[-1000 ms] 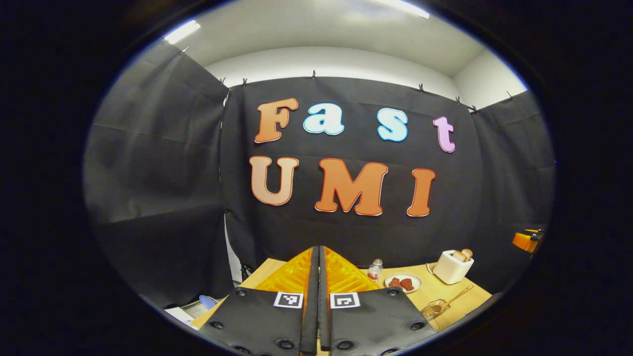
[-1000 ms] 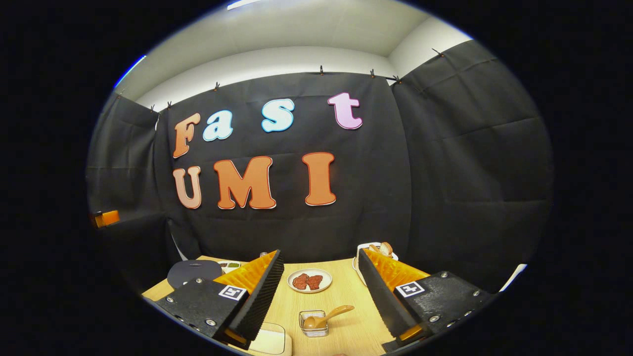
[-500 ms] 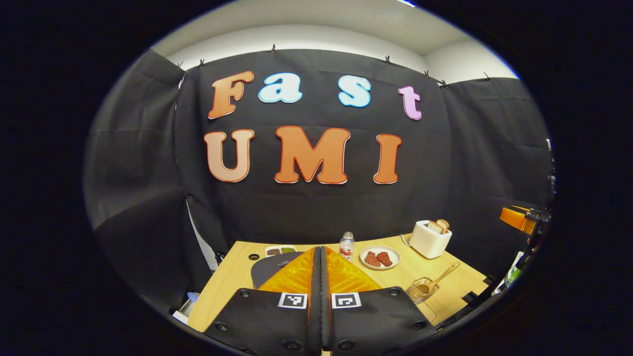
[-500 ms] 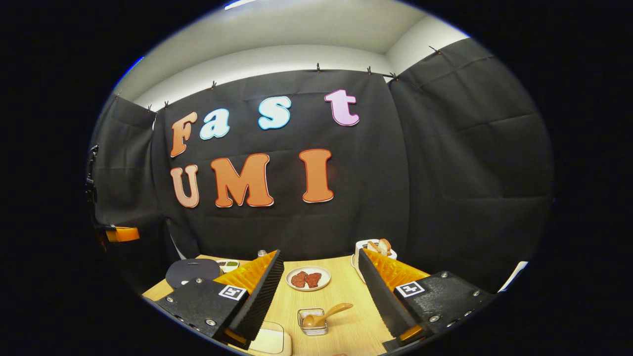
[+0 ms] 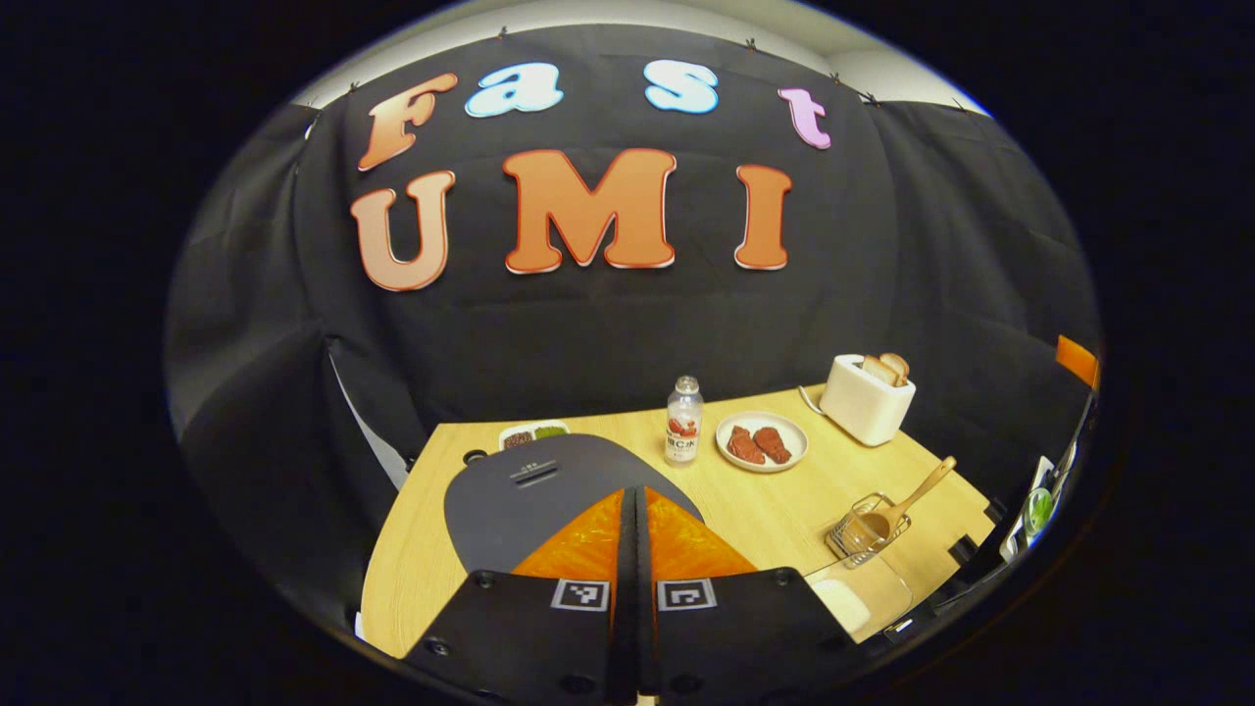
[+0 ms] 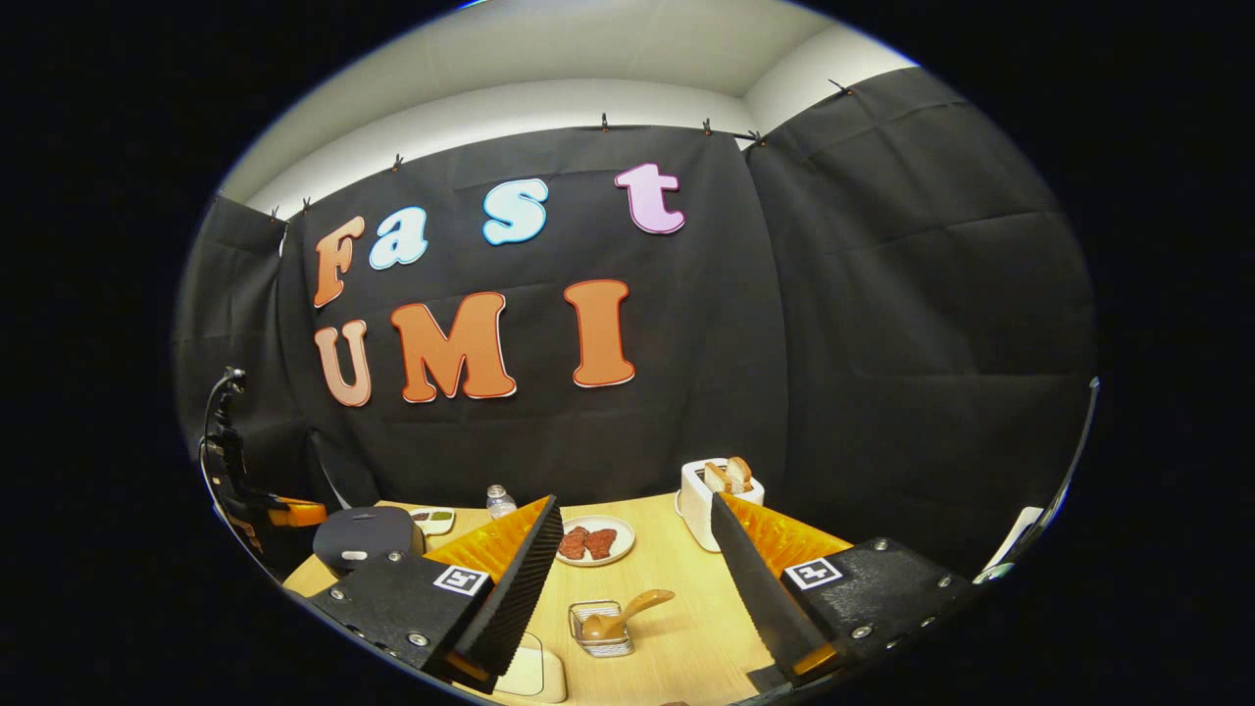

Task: Close the left gripper, press the button to open the rice cooker; take a wooden spoon from the chopstick holder with the right hand, scoop a spoonful of rice and pour it into the rice cooker, then put the wooden spoon back into the chopstick holder.

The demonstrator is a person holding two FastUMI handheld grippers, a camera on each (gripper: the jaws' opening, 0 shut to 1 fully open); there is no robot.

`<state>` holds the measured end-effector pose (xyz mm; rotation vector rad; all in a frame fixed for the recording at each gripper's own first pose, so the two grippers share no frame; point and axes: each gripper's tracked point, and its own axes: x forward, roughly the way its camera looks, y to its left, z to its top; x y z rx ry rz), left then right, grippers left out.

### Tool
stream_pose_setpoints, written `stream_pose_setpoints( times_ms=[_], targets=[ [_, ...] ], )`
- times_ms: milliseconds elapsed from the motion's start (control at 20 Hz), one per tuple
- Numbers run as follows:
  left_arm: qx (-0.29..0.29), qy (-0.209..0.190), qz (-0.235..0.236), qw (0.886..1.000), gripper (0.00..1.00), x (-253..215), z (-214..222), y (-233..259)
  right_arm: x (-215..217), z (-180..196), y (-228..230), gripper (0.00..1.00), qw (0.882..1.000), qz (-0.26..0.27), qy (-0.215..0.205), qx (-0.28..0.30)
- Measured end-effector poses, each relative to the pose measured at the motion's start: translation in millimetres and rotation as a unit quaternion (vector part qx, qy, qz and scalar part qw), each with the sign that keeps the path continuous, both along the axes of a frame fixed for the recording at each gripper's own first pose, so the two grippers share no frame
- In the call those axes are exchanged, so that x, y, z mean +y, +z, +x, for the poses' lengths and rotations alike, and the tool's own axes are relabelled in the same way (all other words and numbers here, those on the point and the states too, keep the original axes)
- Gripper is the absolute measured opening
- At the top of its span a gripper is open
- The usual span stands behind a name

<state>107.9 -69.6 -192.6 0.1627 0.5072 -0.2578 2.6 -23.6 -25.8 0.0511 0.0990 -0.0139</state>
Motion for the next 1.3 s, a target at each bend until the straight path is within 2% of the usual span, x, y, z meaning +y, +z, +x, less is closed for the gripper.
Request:
stream_pose_setpoints(
  times_ms=[100, 150, 200, 250, 550, 700, 900, 950, 1000, 1150, 1300],
  targets=[
    [0.030, 0.007, -0.019, 0.999, 0.00, 3, 5, -28, -4, -1, -3, 0.94, 1.000, -0.008, -0.007, 0.004],
    [0.043, 0.012, -0.027, 0.999, 0.04, 5, 5, -39, -5, -2, -6, 0.94, 1.000, -0.009, -0.008, 0.007],
    [0.051, 0.019, -0.026, 0.998, 0.00, 10, 9, -50, -5, -1, -8, 0.94, 1.000, -0.008, -0.009, 0.009],
    [0.053, 0.024, -0.022, 0.998, 0.04, 15, 12, -56, -6, -1, -10, 0.94, 1.000, -0.007, -0.010, 0.012],
    [0.061, 0.039, -0.006, 0.997, 0.04, 29, 13, -70, -3, 5, -10, 0.94, 1.000, 0.001, -0.011, 0.013],
    [0.076, 0.041, 0.009, 0.996, 0.04, 31, 7, -76, 2, 6, -15, 0.94, 1.000, 0.008, -0.006, 0.024],
    [0.043, 0.052, 0.051, 0.996, 0.05, 30, 3, -79, 2, 4, -19, 0.94, 1.000, -0.001, -0.009, 0.025],
    [0.040, 0.049, 0.060, 0.996, 0.02, 29, 4, -78, 3, 2, -21, 0.94, 1.000, -0.002, -0.008, 0.027],
    [0.053, 0.046, 0.061, 0.996, 0.05, 29, 3, -80, 4, 0, -23, 0.94, 1.000, -0.001, -0.007, 0.030],
    [0.106, 0.030, 0.026, 0.994, 0.05, 29, -6, -81, 0, -4, -28, 0.94, 0.999, -0.005, -0.009, 0.031],
    [0.120, 0.015, 0.011, 0.993, 0.05, 30, -3, -79, 1, -6, -36, 0.94, 0.999, 0.004, -0.006, 0.042]
  ],
)
